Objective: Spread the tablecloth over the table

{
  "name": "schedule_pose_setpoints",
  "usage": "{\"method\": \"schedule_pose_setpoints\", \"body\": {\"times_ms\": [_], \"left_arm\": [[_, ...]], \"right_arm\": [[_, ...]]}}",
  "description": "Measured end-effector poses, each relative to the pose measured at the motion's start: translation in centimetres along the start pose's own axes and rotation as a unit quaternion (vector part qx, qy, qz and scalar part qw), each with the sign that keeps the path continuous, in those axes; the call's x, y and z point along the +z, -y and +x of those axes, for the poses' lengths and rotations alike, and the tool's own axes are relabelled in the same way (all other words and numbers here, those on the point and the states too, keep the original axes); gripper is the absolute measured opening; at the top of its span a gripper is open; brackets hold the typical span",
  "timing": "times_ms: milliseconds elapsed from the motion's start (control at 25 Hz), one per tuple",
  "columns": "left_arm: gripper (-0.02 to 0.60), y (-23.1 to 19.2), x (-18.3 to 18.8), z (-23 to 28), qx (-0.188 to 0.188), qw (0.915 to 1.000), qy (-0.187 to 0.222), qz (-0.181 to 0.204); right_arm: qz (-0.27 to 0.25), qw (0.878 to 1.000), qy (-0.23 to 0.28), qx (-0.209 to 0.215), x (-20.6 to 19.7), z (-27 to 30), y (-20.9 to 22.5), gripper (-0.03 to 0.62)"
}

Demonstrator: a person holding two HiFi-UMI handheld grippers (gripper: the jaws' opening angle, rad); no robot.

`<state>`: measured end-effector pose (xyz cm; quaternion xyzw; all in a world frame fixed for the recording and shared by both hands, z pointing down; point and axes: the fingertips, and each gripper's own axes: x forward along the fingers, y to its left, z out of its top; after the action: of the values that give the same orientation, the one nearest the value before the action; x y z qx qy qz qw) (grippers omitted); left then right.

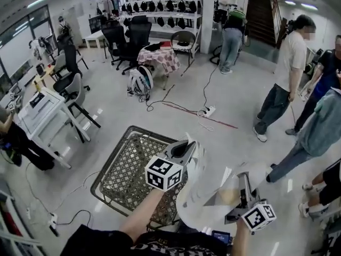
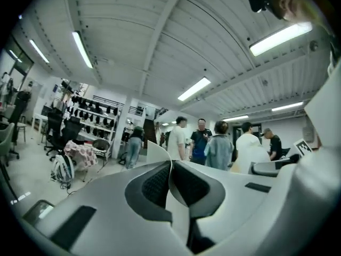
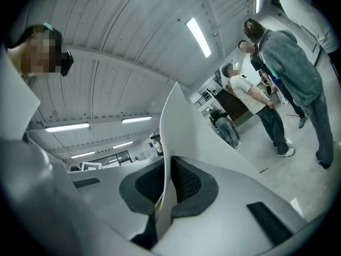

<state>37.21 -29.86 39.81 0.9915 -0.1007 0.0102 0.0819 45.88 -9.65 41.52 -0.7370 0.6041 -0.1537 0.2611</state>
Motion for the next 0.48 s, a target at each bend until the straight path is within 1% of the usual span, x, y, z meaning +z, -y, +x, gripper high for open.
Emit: {"method": "schedule_pose_setpoints", "body": {"times_ms": [120,200,280,360,440,480], "left_arm": [[0.031,-4.5,2.7,0.2,0.058,0.9978,0.03,-0.011],[0.031,-8.0,4.1,-1.3,0.113,0.9927,0.04,-0.008],[0.034,-10.9,4.9,-3.8,0.166,0.9851,0.047,-0.002],[0.037,-13.1,4.8,-6.5,0.207,0.9767,0.057,-0.003],[0.037,-15.5,4.4,-9.8,0.252,0.965,0.071,-0.016],[0.036,-16.7,4.3,-11.8,0.277,0.9572,0.081,-0.026]], "right_arm": [[0.012,0.999,0.01,0.031,2.0,2.1,1.0,0.018],[0.025,0.997,0.001,0.066,2.2,4.3,1.0,0.018],[0.039,0.995,-0.014,0.095,1.6,6.5,0.8,0.018],[0.046,0.992,-0.028,0.112,0.7,7.9,0.5,0.018],[0.052,0.989,-0.043,0.129,-0.6,9.2,0.1,0.018],[0.056,0.987,-0.053,0.14,-1.2,9.9,-0.2,0.018]]}}
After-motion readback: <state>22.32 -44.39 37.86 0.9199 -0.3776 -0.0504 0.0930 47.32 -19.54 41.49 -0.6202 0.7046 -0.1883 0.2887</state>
